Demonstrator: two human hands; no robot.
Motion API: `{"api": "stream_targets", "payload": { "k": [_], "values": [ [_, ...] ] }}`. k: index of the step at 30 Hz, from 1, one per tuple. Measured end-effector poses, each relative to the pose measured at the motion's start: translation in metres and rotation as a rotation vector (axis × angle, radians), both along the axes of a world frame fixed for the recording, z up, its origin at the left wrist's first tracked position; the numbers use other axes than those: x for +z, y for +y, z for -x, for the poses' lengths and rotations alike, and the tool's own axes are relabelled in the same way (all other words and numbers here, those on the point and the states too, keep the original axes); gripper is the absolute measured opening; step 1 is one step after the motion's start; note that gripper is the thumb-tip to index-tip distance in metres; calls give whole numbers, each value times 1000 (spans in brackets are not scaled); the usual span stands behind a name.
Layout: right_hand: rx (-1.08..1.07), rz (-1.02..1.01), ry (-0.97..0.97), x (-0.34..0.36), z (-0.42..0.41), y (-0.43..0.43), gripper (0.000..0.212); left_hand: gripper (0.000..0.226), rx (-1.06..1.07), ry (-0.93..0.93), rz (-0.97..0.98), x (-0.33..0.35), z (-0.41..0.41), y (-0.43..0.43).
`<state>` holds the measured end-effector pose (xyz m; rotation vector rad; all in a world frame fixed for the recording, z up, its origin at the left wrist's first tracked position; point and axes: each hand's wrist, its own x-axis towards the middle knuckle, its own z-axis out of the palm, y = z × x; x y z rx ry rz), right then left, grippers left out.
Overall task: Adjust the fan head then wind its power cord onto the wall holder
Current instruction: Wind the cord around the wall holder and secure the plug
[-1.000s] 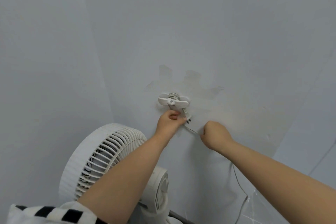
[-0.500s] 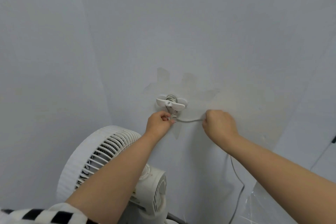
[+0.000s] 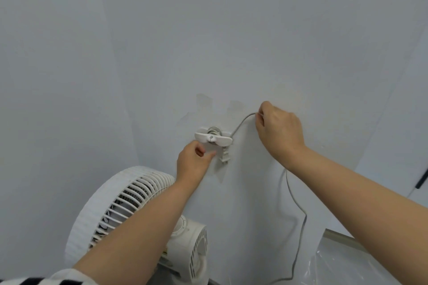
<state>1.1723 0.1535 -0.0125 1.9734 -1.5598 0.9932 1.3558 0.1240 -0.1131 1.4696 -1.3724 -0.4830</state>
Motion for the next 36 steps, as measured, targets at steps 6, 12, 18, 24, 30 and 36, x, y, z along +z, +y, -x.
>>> {"api": "stream_targets", "payload": {
  "k": [6, 12, 18, 24, 30, 36],
  "values": [
    [-26, -48, -15, 2, -1, 1, 22, 15, -5, -114, 289, 28, 2, 1],
    [-42, -79, -43, 3, 0, 0, 22, 27, -141, -485, 335, 51, 18, -9],
    [-40, -86, -89, -1, 3, -2, 20, 50, 48, -579, 250, 53, 14, -12],
    [-6, -94, -139, 2, -1, 0, 19, 46, -47, -571, 244, 48, 2, -10],
    [0, -91, -166, 5, -5, 1, 20, 46, -93, -701, 256, 48, -1, -10],
    [6, -85, -230, 11, -7, 0, 20, 50, -97, -839, 244, 53, 1, -8]
  ]
}}
